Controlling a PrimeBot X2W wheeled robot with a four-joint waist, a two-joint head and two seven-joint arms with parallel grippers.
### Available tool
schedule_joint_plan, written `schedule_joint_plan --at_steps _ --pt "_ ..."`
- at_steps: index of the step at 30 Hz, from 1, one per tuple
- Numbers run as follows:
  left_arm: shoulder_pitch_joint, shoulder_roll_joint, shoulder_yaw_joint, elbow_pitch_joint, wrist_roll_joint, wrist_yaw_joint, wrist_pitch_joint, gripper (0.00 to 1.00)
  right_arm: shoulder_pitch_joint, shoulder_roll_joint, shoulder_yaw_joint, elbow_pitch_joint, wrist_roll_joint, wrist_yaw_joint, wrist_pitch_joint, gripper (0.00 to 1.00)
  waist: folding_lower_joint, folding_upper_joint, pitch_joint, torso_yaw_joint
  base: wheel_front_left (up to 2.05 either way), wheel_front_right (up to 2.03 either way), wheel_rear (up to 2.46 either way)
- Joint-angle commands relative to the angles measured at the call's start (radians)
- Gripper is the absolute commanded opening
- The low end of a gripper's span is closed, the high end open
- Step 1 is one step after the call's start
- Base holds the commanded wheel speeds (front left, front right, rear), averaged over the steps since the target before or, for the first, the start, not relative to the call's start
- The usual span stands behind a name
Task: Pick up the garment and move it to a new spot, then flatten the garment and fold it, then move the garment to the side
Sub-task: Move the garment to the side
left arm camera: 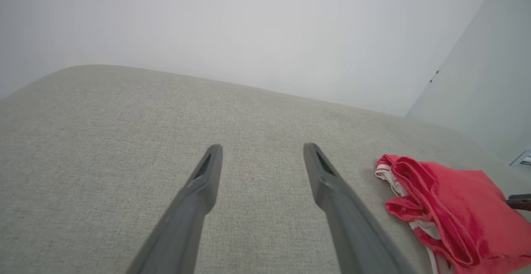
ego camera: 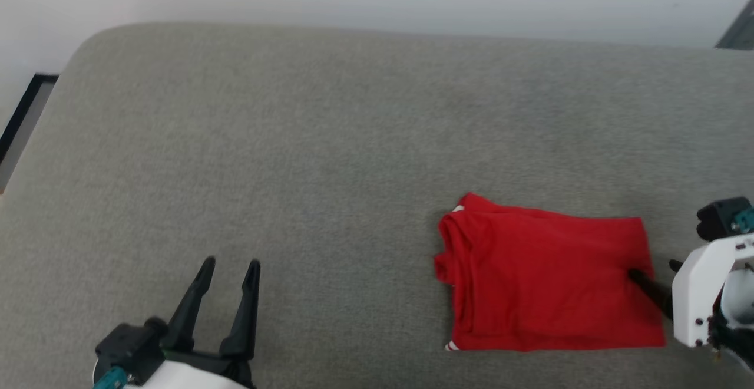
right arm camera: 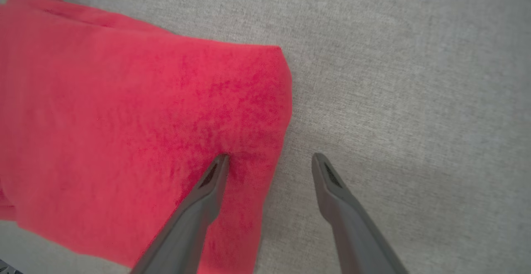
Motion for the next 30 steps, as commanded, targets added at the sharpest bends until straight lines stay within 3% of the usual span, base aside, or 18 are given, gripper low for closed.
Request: schedule_joint_plan --at_steps 1,8,9,10,12,22,30 --pt "-0.025 -0.001 -0.005 -0.002 -0.010 0.003 -0.001 1.00 -0.019 -0.004 -0.004 -0.005 0.011 0.000 0.043 1.00 0.0000 0.0000 0.029 0.026 0.00 0.00 0.00" --pt "-0.082 0.010 -0.042 0.011 -0.020 0.003 -0.001 1.00 -0.023 0.033 -0.025 -0.008 0.015 0.000 0.192 1.00 0.0000 0.0000 0.085 0.060 0.00 0.00 0.00" --pt "-0.089 0.013 -0.044 0.010 -0.021 0.003 -0.001 1.00 -0.021 0.040 -0.029 -0.010 0.009 0.000 0.193 0.89 0.0000 0.0000 0.091 0.060 0.00 0.00 0.00" --pt "-0.095 0.016 -0.044 0.009 -0.023 0.003 -0.001 1.00 -0.021 0.049 -0.038 -0.013 0.004 0.000 0.191 0.49 0.0000 0.0000 0.096 0.058 0.00 0.00 0.00" --pt "-0.104 0.021 -0.042 0.007 -0.024 0.003 -0.001 1.00 -0.022 0.063 -0.051 -0.019 -0.003 0.000 0.183 0.02 0.0000 0.0000 0.103 0.048 0.00 0.00 0.00" --pt "-0.174 0.073 -0.053 -0.019 -0.004 0.003 -0.001 1.00 -0.050 0.077 -0.203 -0.079 -0.047 -0.002 0.061 0.00 0.0000 0.0000 0.152 -0.081 0.00 0.00 0.00" --pt "-0.372 0.157 -0.131 -0.047 -0.016 0.003 -0.001 1.00 -0.079 0.085 -0.466 -0.099 -0.143 -0.001 -0.010 0.00 0.0000 0.0000 0.274 -0.170 0.00 0.00 0.00"
